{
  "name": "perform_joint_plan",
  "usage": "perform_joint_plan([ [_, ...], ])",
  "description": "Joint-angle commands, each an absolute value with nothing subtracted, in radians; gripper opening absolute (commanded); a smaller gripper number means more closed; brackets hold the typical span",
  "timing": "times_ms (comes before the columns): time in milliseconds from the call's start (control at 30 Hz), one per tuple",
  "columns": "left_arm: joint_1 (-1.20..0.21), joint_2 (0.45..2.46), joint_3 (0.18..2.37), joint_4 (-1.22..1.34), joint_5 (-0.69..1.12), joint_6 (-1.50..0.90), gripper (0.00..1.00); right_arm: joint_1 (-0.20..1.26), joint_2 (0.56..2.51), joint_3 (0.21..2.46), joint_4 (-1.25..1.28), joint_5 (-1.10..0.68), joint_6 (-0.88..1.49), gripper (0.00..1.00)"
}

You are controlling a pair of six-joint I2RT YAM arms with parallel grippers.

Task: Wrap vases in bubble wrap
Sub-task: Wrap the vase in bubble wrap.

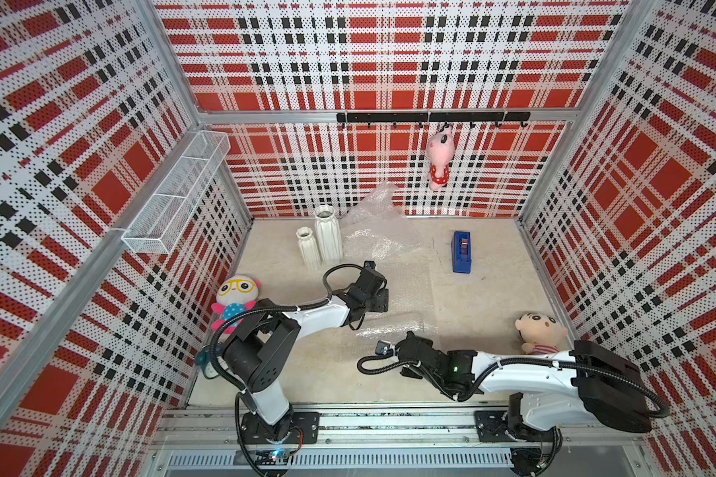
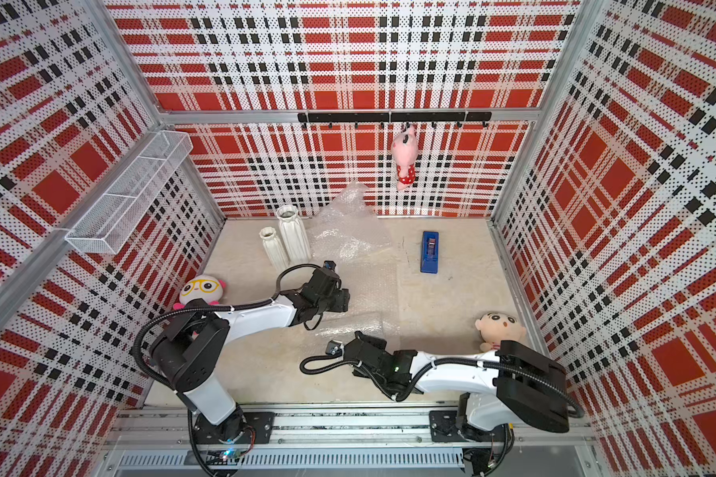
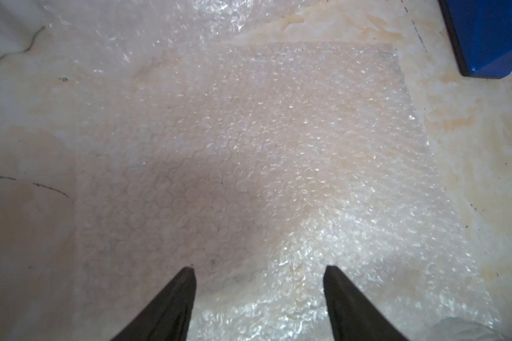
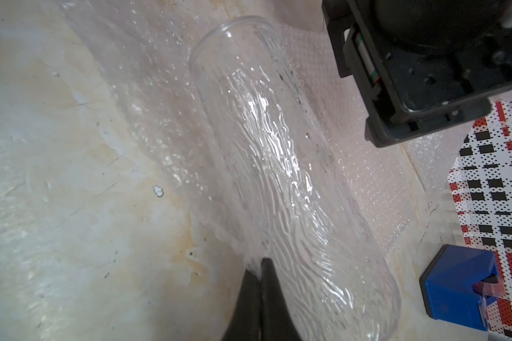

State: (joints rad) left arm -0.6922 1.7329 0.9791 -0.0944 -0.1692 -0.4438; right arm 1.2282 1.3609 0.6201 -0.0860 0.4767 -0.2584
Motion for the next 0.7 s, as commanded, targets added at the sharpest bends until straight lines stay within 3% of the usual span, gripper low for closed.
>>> perform_joint_plan([
  [0,-0.727,1.761,1.019,-0.119,-0.166,-0.395,0.72,1.224,1.332,0.606,-0.069,0.486,-0.226,0.03],
  [667,-0.776,1.791,1.0,-0.08,-0.027,-0.326,0.62,1.226,1.348,0.61,-0.036,0.533,-0.191,0.18],
])
